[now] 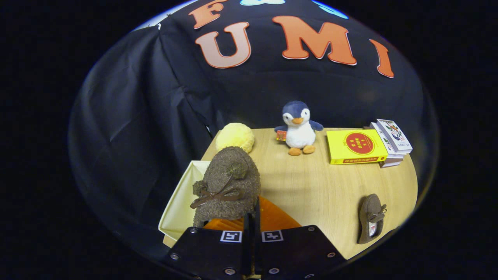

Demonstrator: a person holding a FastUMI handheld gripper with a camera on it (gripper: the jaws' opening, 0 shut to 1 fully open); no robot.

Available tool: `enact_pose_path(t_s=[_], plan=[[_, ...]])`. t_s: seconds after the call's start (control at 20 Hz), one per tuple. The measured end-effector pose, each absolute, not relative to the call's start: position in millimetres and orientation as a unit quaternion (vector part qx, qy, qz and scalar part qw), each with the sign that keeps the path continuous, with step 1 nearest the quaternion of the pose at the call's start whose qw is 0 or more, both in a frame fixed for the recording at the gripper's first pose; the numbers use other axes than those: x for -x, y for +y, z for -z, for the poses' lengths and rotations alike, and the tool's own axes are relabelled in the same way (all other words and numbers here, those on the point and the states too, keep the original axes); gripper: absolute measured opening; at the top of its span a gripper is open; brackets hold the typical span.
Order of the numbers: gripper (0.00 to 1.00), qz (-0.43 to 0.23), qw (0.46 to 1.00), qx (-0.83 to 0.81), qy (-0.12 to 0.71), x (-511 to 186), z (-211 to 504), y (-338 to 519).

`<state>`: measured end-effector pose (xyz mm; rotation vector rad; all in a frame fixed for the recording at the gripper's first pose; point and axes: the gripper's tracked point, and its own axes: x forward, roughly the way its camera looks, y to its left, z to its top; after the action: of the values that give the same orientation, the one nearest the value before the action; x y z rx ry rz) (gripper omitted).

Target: Open the storage box then place both shoes into the box .Put the left shoe in first, then the right shoe, with the right side of both shoes facing outward in a uniform manner.

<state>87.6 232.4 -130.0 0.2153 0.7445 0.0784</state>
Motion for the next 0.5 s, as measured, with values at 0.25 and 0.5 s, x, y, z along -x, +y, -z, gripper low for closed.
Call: enact_pose_path(t_s=[0.25, 0.5], plan=[[0.04, -0.055, 0.912, -0.100, 0.393, -100.6, 149.5, 289.1], [0.04, -0.060, 0.899, -0.077, 0.426, -111.6, 181.9, 325.5]])
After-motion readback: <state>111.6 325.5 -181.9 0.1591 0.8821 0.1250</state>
